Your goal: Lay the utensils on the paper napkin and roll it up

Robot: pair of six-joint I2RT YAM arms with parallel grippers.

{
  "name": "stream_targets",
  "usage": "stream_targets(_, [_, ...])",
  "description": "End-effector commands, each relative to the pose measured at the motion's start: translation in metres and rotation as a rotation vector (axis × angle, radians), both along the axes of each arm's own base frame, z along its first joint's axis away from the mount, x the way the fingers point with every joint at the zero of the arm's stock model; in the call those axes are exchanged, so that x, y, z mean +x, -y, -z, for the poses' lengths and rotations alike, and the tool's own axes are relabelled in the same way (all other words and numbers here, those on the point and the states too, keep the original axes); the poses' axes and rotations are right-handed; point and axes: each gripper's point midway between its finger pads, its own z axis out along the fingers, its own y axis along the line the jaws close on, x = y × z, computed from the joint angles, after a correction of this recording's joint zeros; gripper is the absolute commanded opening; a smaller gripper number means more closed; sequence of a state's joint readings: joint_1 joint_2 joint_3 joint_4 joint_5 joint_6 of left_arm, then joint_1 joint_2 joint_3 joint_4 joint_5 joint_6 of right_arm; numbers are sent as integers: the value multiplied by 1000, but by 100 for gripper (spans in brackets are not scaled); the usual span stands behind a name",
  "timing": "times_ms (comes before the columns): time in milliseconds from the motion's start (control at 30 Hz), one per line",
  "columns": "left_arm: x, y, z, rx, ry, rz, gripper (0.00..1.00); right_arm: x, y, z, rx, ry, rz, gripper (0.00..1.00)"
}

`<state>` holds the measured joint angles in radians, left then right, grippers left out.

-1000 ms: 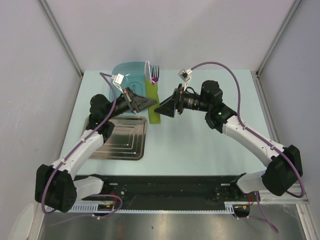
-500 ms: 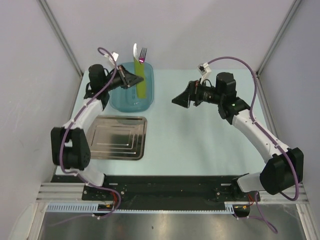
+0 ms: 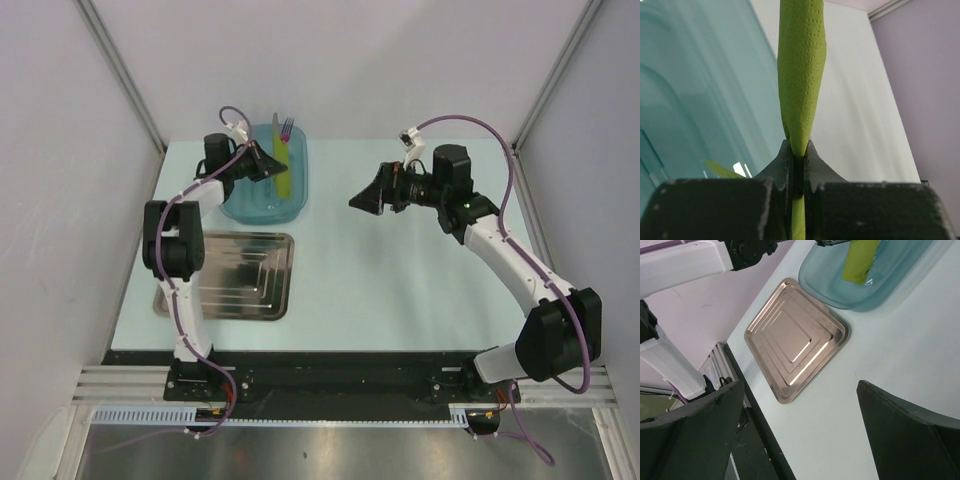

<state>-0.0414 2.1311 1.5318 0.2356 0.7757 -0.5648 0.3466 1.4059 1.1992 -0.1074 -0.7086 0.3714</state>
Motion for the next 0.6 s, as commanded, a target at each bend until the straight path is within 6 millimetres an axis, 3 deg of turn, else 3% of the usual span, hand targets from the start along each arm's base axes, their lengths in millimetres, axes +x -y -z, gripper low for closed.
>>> stream_targets(0, [31, -6, -7, 28, 90, -4, 0, 6, 0, 1, 8, -7, -2, 100])
stream_targets(67, [39, -8, 4, 23, 67, -16, 0, 8, 0, 4, 5, -18, 1, 100])
stream_targets(100, [41, -9, 19, 16, 31, -23, 0, 9, 1, 6, 2, -21, 4, 100])
stream_targets(167, [43, -8, 24, -21, 1, -19, 0, 11, 1, 10, 0, -32, 6, 100])
stream_targets(333, [45, -5, 60, -53, -90, -22, 0, 15, 1, 17, -2, -54, 9, 100])
stream_targets(533, [51, -12, 79, -24, -160, -74, 0, 21, -2, 20, 6, -68, 8, 100])
stream_targets(567, [49, -13, 91, -18, -204, -77, 0, 21, -2, 20, 10, -72, 8, 100])
